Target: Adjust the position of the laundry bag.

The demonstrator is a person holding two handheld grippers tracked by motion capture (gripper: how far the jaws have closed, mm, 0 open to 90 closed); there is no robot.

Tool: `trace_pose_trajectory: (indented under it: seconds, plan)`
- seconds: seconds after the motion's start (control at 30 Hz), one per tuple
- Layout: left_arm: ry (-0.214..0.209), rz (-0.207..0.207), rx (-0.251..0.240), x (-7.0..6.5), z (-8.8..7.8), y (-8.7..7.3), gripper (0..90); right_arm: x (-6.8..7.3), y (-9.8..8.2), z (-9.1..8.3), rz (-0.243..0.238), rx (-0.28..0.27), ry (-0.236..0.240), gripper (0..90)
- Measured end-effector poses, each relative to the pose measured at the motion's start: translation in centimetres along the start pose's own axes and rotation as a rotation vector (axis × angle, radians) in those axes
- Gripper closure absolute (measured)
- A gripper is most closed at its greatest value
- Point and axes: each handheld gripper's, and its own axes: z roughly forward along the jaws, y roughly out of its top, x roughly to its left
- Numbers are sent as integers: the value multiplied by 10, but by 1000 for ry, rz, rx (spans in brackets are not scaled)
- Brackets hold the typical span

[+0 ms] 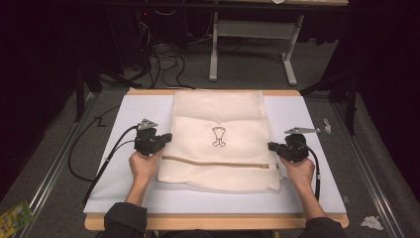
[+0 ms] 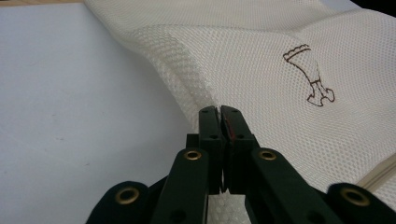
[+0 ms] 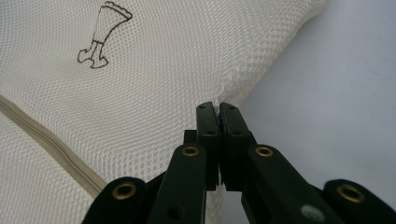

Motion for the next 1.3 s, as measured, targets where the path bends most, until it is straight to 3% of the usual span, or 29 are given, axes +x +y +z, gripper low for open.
trace_pose_trajectory:
  seconds: [0.53,0.97,1.3]
  plan:
    - [-6,41,24,-16,7,-6,879,-8,-15,-11,9,-3,-14,893]
    - [12,55,44,-21,6,-11,875,-8,-21,-12,2,-15,-27,881]
    - [36,98,58,-26,8,-17,871,-7,-27,-8,4,-7,-37,875]
